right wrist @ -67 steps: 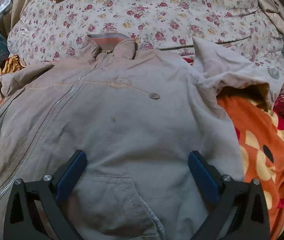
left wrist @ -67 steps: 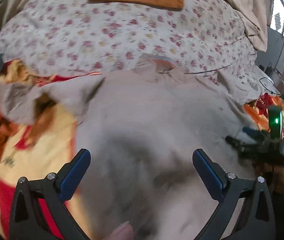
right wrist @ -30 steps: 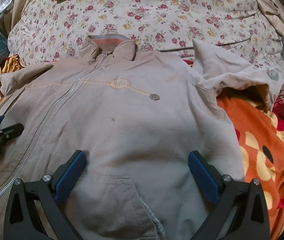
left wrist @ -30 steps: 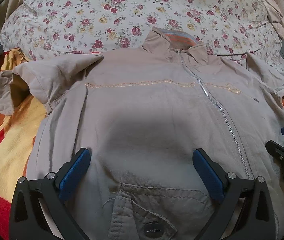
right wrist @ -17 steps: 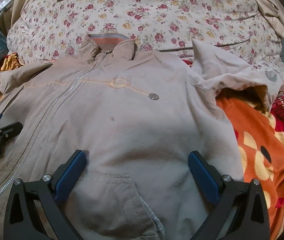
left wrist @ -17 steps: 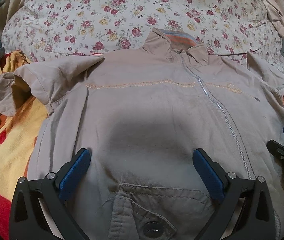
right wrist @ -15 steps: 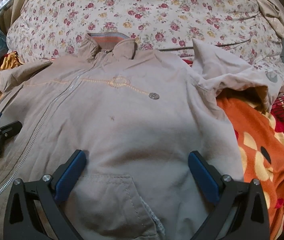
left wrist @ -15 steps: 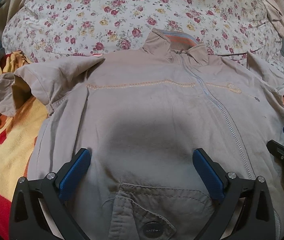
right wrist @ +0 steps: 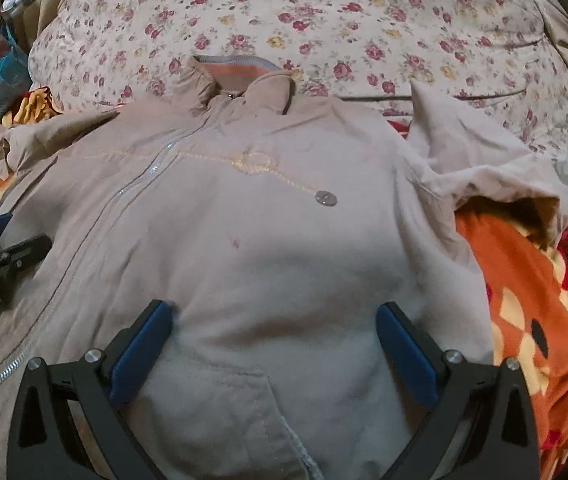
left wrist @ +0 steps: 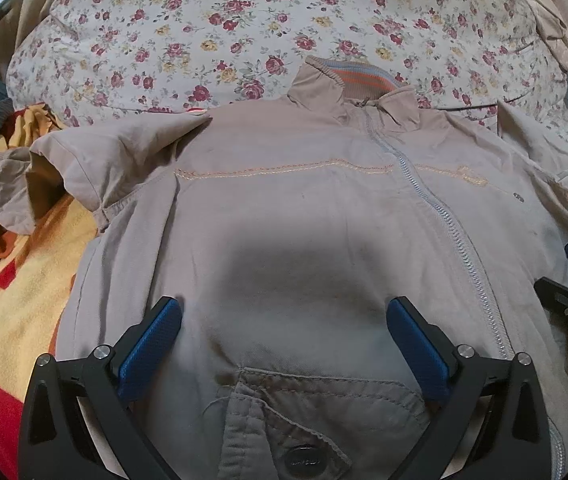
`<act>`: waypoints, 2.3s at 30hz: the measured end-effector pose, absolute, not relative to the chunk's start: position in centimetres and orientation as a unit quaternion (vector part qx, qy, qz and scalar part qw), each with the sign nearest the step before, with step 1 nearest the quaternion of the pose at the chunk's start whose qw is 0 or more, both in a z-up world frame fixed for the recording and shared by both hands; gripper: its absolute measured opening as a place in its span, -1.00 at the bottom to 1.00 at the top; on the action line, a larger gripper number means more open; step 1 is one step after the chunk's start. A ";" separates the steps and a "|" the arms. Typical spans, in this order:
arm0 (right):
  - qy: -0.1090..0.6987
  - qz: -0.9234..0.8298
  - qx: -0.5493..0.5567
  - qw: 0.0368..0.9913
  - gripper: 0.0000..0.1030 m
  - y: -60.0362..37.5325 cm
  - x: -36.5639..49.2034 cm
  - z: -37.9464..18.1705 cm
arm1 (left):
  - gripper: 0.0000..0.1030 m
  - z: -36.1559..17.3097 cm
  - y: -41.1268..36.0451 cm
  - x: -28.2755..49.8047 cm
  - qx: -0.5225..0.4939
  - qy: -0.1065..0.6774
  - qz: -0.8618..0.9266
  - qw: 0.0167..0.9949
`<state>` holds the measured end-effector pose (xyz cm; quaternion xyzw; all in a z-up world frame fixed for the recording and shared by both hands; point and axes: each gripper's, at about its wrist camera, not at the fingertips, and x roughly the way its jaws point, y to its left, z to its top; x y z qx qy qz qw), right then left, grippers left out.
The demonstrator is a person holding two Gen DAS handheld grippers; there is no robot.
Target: Fold large clothes
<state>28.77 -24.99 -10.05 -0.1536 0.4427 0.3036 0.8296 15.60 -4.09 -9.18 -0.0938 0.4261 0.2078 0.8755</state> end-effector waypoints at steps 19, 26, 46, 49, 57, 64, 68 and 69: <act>0.437 0.282 -0.166 0.838 0.99 -24.0 29.0 -10.1 | 0.88 1.2 17.0 4.4 -0.249 0.306 0.313 0.864; 0.445 0.291 -0.156 0.832 0.99 -24.1 29.5 -10.2 | 0.54 -3.4 29.3 3.9 -0.297 0.299 0.325 0.847; 0.446 0.286 -0.158 0.833 0.99 -23.8 29.9 -10.0 | -0.92 7.7 30.3 5.1 -0.205 0.223 0.495 0.815; 0.454 0.285 -0.157 0.830 0.99 -24.0 29.8 -9.8 | -0.92 11.1 30.9 4.7 -0.189 0.231 0.514 0.804; 0.441 0.246 -0.078 0.860 0.96 -28.6 30.3 -5.0 | -0.92 9.7 18.3 14.3 -0.189 0.244 0.361 0.880; 0.443 0.156 -0.004 0.883 0.96 -35.7 31.1 -2.3 | -0.92 1.2 -0.4 27.0 -0.176 0.320 0.191 0.911; 0.444 0.126 -0.001 0.887 0.96 -38.2 31.7 -2.1 | -0.92 -3.2 -8.6 31.7 -0.204 0.358 0.129 0.902; 0.449 0.125 0.005 0.884 0.96 -38.9 31.9 -2.3 | -0.92 -3.9 -10.4 32.6 -0.211 0.362 0.118 0.900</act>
